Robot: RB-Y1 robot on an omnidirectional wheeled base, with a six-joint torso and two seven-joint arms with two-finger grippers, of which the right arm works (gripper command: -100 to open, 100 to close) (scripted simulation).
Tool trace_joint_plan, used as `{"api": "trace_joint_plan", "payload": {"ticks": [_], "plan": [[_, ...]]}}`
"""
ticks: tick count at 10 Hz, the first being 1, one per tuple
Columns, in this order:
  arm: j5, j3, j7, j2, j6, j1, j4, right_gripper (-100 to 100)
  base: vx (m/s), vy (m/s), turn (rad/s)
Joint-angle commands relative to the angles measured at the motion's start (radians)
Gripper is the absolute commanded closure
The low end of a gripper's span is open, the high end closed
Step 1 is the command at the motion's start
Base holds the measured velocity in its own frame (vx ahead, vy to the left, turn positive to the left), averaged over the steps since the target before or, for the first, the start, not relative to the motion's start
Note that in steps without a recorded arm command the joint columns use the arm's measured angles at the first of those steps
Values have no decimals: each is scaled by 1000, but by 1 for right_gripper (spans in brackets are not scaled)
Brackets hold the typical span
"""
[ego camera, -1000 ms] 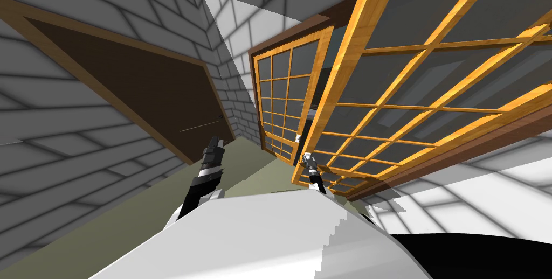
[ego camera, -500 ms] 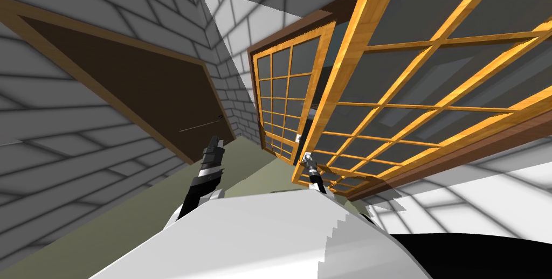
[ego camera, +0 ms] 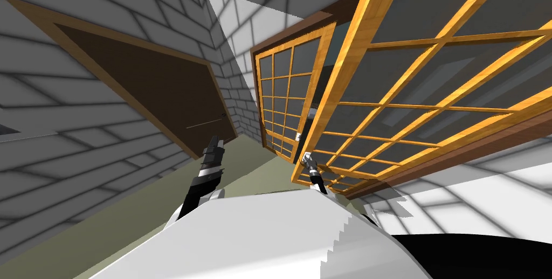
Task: Pull the door open
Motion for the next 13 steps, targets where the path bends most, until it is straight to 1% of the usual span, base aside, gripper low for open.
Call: {"api": "trace_joint_plan", "payload": {"ticks": [1, 3, 6, 7, 8, 9, 10, 13], "plan": [[15, 18, -26, -8, -8, 14, -1, 100, -209, -38, 75], [34, 40, -59, -22, -23, 25, -4, 100, -225, -5, 74], [62, 73, -107, -43, -44, 42, -9, 100, -220, -42, 83], [56, 65, -95, -39, -43, 33, 5, 100, -99, -6, 12], [74, 85, -122, -52, -64, 48, 3, 100, -152, -11, 63], [78, 90, -128, -56, -69, 51, 2, 100, -213, -32, 71], [87, 99, -142, -64, -80, 58, 0, 100, -199, -63, 64], [120, 135, -192, -93, -120, 82, -7, 100, -215, -63, 79]]}}
